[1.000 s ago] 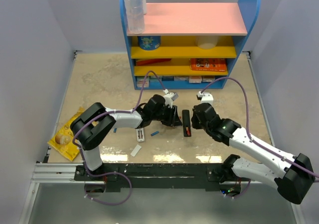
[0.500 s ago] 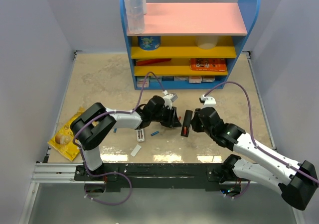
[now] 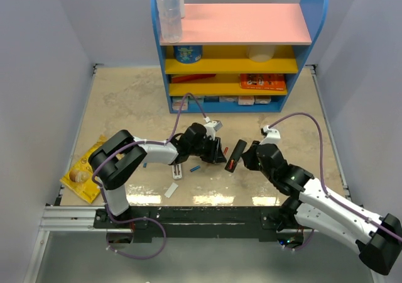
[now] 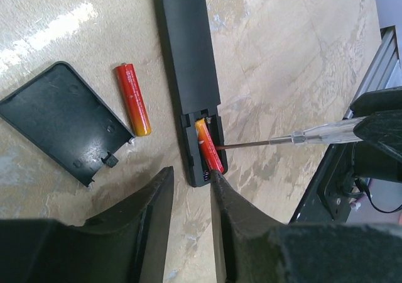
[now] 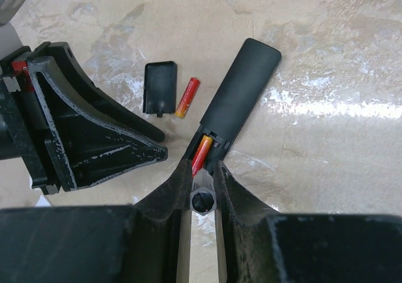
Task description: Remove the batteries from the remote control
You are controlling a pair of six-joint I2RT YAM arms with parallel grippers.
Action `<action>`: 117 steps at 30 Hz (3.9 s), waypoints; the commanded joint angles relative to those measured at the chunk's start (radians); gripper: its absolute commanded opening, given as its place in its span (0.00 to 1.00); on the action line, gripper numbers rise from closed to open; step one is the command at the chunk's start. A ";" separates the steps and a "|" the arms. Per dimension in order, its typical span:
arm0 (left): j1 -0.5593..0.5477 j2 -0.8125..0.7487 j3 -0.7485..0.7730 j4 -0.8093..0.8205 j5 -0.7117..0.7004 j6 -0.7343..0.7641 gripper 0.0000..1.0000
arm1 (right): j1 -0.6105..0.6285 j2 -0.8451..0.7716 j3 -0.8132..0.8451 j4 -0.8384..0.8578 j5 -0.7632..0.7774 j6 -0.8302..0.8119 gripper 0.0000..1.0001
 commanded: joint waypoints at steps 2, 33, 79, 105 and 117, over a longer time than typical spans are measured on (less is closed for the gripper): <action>-0.005 -0.011 -0.010 0.057 0.008 -0.014 0.33 | 0.002 -0.012 -0.032 0.052 0.030 0.040 0.00; -0.012 0.066 -0.010 0.089 0.028 -0.025 0.26 | 0.004 -0.094 -0.084 0.110 0.041 0.035 0.00; -0.022 -0.003 -0.002 0.070 0.025 -0.017 0.16 | 0.002 -0.025 0.036 0.166 0.115 -0.034 0.00; 0.005 -0.739 0.032 -0.545 -0.507 0.199 0.87 | -0.001 -0.018 0.171 -0.158 -0.503 0.376 0.00; 0.011 -0.836 -0.003 -0.612 -0.581 0.226 0.96 | -0.015 -0.002 -0.113 0.003 -0.507 0.618 0.00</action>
